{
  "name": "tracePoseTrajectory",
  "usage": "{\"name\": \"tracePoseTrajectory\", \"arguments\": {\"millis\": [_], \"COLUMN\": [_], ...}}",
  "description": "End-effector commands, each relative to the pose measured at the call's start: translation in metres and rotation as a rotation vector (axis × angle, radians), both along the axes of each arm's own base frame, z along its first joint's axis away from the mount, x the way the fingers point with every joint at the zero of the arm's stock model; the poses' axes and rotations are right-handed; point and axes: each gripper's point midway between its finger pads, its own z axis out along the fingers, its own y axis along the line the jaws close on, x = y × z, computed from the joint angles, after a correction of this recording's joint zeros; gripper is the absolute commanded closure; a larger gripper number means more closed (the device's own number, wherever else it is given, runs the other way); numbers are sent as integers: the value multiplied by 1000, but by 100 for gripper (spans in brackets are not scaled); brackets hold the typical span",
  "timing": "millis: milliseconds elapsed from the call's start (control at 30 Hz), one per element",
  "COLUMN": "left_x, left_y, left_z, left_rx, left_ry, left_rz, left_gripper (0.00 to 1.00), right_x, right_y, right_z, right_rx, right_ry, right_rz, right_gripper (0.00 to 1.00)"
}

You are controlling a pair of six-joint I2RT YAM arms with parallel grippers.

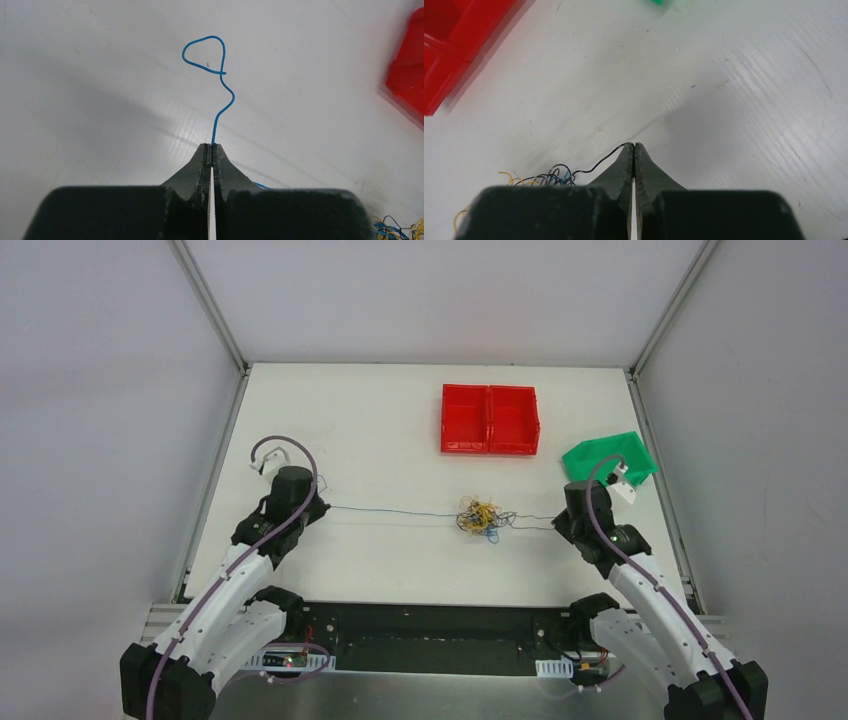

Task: Untangle the cables
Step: Untie the cable.

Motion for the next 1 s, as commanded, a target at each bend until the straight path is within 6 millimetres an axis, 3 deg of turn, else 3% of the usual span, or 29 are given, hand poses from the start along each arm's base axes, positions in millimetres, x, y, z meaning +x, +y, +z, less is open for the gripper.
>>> {"name": "tracePoseTrajectory", "arguments": {"millis": [0,167,333,467,600,700,867,933,967], "left_x": [-6,-16,-19,-7,11,15,15,12,11], "left_y": [32,53,57,33,-34,-70,-92,-103,-110], "left_z": [8,7,10,12,23,31,34,35,38], "left_rx": [59,75,53,-11,-155,-264,-274,-261,-251], "left_ry": [-2,11,-13,-29,-98,-140,-138,-132,-137], "left_rz": [160,279,314,190,-179,-337,-452,-510,-547], "left_gripper": [100,100,100,100,100,90,75,55,43], "right_x": [-5,-19,-21,-6,9,9,9,9,9], "right_y": [-41,-74,-75,-35,31,71,85,83,81], "right_z": [17,22,22,22,37,47,48,46,43], "right_rx": [-63,-82,-55,45,242,392,422,403,390], "right_ry": [-38,-69,-98,-112,-184,-215,-181,-159,-145], "right_rz": [-218,-425,-435,-179,161,337,409,408,400], "right_gripper": [100,100,100,100,100,100,100,100,95]}}
